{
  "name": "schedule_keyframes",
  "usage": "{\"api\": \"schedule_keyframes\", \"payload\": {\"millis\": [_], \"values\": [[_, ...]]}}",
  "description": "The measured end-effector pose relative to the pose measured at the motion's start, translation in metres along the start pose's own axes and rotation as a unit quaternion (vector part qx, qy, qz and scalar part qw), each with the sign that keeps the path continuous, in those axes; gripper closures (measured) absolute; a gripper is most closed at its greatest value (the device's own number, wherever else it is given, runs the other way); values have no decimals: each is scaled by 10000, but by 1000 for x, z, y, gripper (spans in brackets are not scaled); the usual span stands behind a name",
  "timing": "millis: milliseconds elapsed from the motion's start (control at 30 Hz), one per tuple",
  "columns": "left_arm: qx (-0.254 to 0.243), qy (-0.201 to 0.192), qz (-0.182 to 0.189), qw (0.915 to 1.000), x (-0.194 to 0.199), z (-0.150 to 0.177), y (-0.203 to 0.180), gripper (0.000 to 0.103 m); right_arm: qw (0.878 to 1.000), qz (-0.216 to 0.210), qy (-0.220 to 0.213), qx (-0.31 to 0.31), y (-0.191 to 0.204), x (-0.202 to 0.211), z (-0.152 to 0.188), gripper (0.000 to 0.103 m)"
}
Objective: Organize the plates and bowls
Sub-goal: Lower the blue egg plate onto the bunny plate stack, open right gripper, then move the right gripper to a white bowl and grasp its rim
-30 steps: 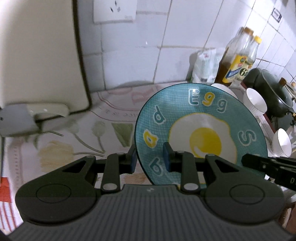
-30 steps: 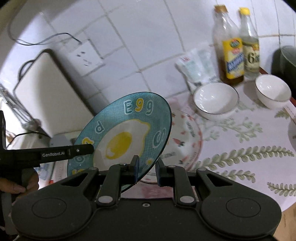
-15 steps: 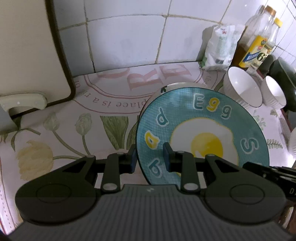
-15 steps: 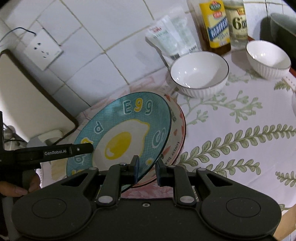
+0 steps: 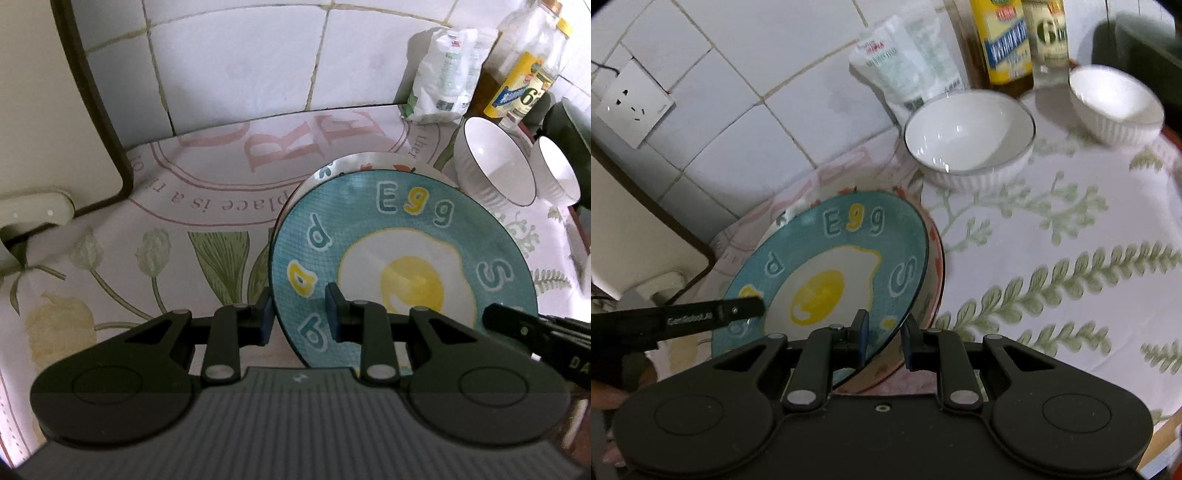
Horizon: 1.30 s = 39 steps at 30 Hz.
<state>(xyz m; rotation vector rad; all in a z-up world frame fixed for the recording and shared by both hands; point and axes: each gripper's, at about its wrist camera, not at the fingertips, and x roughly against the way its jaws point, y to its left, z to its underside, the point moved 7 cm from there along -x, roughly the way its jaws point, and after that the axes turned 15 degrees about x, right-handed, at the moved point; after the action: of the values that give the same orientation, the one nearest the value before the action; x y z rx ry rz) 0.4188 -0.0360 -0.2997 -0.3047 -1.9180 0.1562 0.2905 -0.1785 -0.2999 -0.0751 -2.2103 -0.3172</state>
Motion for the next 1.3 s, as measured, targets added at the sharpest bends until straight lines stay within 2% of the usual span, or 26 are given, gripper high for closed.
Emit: {"api": "schedule_keyframes", "payload": {"millis": [167,367,567,667,767,933,1067,1300], "values": [[-193,184,-190,9995,-3,3,-3,77,9994,275,204,44,-1,-9,-4,78],[-530,105,-438,9976,-2,6,-10,77,9934,917,276,639,5,-13,-14,71],[-548,113,-515,9971,-2,5,-11,78,9924,948,306,729,6,-11,-16,70],[-533,128,-544,9970,2,6,-12,78,9899,1086,494,761,7,-18,-8,68],[-492,104,-516,9974,7,10,-13,78,9926,952,427,616,5,-20,0,68],[-523,49,-530,9972,22,17,-11,78,9855,1189,261,1184,17,-22,5,65],[-607,-67,-498,9969,43,23,-14,74,9821,1336,154,1318,16,-4,6,66],[-710,-52,-375,9968,84,38,-29,63,9865,1084,1,1231,12,50,1,61]]}}
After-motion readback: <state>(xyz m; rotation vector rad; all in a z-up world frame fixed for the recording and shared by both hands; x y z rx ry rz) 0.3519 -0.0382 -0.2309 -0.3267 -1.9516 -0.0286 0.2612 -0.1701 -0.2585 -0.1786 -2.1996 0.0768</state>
